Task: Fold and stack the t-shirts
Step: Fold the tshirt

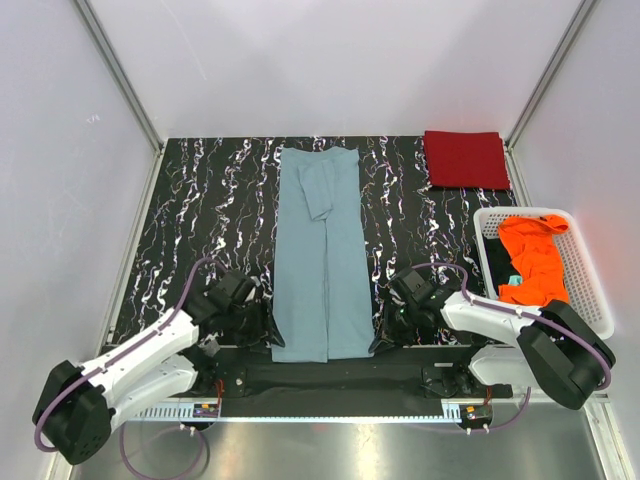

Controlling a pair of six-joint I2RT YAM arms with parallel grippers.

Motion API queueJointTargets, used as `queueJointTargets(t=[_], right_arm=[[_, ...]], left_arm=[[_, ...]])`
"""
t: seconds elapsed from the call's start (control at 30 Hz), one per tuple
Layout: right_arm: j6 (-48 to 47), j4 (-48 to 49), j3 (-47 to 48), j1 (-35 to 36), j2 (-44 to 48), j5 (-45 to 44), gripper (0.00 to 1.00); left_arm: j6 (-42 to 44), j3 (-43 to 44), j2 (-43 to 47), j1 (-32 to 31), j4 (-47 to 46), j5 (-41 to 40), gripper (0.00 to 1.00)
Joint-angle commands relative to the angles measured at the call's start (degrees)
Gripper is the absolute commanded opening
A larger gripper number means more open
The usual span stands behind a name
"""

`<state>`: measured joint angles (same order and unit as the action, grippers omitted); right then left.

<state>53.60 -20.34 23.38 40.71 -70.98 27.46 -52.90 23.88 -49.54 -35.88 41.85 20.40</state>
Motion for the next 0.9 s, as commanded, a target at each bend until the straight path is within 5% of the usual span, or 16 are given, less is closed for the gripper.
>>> queueJointTargets(t=[0.0,0.33,0.87], right_arm=[[-1.22,-1.02,2.20,-0.45,-0.03,-1.01,0.05],[-1.75,-1.02,3.34,-0.45,-0.65,-0.57,0.05],[-1.31,-1.02,3.43,-0.46,-0.39,-0.74,0.05]], left_arm=[[-3.96,0.38,0.42,-2.09,-0.98,-3.97,0.55],[-3.70,-0.58,-3.11,-4.64,-1.59,-8.45,0.49],[-3.26,-4.72,-5.83,-4.55,-10.90,-1.78,0.44]])
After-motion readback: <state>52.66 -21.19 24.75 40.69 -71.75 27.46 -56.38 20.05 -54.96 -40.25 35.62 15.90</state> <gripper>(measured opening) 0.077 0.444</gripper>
